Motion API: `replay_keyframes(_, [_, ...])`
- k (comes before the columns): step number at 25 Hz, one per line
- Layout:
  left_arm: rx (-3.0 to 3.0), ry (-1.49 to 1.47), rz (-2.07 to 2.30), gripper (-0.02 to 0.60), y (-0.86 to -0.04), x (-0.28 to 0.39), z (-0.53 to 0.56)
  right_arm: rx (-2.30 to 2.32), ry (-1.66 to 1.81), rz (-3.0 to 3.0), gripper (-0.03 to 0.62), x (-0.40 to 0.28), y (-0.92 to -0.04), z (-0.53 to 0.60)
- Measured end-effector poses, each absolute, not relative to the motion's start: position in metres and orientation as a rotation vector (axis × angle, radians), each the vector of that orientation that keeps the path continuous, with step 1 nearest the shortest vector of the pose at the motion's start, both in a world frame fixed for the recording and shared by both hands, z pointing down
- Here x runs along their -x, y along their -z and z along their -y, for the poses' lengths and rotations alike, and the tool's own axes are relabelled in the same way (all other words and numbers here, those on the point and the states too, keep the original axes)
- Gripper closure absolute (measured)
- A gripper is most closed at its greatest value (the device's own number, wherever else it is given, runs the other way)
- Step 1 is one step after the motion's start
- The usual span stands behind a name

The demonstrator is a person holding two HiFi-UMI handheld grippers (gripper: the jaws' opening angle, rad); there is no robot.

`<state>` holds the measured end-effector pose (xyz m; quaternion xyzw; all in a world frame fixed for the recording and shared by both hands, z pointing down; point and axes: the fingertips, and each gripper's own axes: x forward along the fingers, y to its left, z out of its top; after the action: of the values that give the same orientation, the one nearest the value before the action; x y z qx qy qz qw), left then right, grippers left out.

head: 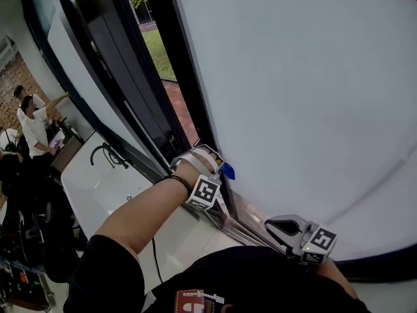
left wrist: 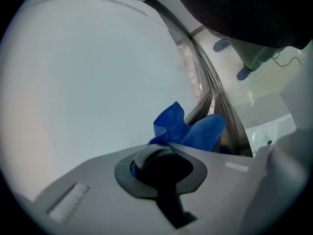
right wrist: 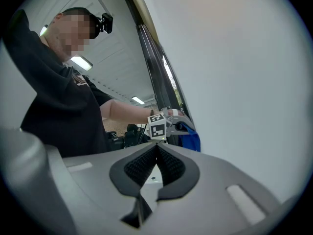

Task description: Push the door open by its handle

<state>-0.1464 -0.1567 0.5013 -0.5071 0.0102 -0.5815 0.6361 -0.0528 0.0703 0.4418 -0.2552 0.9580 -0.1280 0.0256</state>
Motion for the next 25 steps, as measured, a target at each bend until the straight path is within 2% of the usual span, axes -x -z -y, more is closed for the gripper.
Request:
replay_keyframes(5, [1.167, 1.32, -0.01, 0.56, -0.502, 0.113, 0.183, 0.797, 0.41, -2.982, 0.594, 0.009, -0.448, -0.075])
replay_keyframes(9, [1.177, 1.298, 0.002, 0.56, -0.504, 0.111, 0.199, 0.862, 0.429, -2.979, 0.594, 0.01, -0.453, -0.077])
replay_keyframes(14, [1.189, 1.274, 0.029, 0.56, -0.507, 0.077, 0.229, 0.925, 0.479, -2.963, 0.594, 0.001, -0.465, -0.06])
replay_keyframes(18, [1.179, 1.22, 0.061, 0.56, -0.507, 0.061, 0.255, 0.981, 0.447, -2.963, 0.594, 0.02, -0.466, -0.031])
replay_keyframes(25, [1.167, 1.123, 0.12, 0.56, -0.518, -0.029, 0.304, 1.175, 0.283, -2.953, 0.594, -0.002, -0.453, 0.034])
